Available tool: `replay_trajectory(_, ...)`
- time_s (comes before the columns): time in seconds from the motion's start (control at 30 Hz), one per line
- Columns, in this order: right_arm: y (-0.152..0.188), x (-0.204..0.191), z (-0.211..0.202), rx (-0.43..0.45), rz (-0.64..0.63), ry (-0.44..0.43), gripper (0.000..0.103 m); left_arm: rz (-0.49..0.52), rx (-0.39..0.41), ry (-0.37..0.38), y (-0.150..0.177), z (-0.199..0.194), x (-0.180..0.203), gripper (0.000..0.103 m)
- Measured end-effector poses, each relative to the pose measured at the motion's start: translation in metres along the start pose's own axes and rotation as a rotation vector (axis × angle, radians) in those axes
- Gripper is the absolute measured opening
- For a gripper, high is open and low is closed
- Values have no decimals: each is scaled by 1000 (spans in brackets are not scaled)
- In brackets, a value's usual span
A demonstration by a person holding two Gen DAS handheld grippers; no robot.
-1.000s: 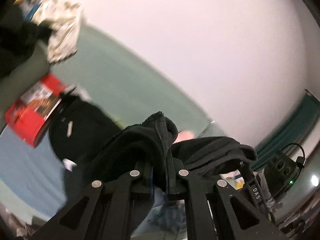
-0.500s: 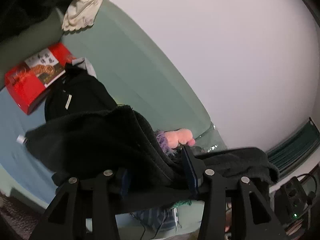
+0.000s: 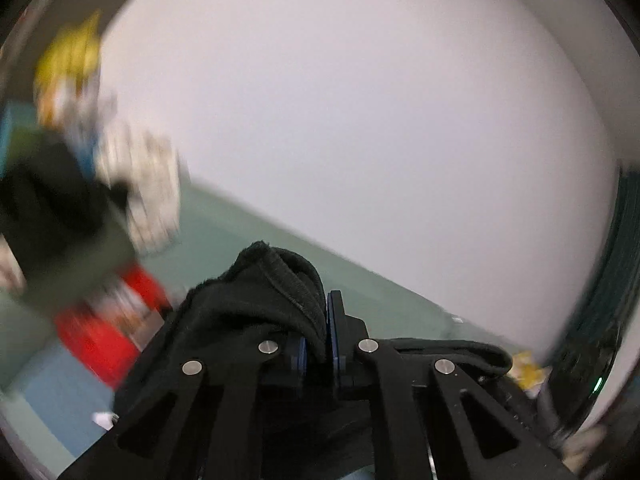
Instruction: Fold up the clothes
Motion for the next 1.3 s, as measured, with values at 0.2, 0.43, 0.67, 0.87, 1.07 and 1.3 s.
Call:
replay_trajectory(0.2,4,0,-23,21,16,-25,5,221,120,-63,-4,-32,44,9)
replay_trajectory(0.43,48,41,1,-118,111,77,5,120,-174,-112,44,71,-5,13)
replay_trajectory(0.67,187,117,51,-460,322,224,5,-302,-662,-5,167,156,-110,43)
replay_trajectory(0.87,291,193,62,-698,417,416,5,-132,-696,-318,206,107,-213,62)
replay_trajectory(1.07,333,228,36,-797,454,572,37,-53,-866,-393,265,97,-257,62)
replay_trajectory(1.3,305,218,46,-771,394,551,67,127,-1008,-401,309,110,-245,62)
Point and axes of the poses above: each gripper's, at about its wrist camera, not at the fingertips, and z roughly the way its jaws point, x to its right, y to its underside, the point moved 7 cm from there along z, roughly the way its jaws point, and after that the axes turned 3 degrees about -z, right-handed, at the moved point
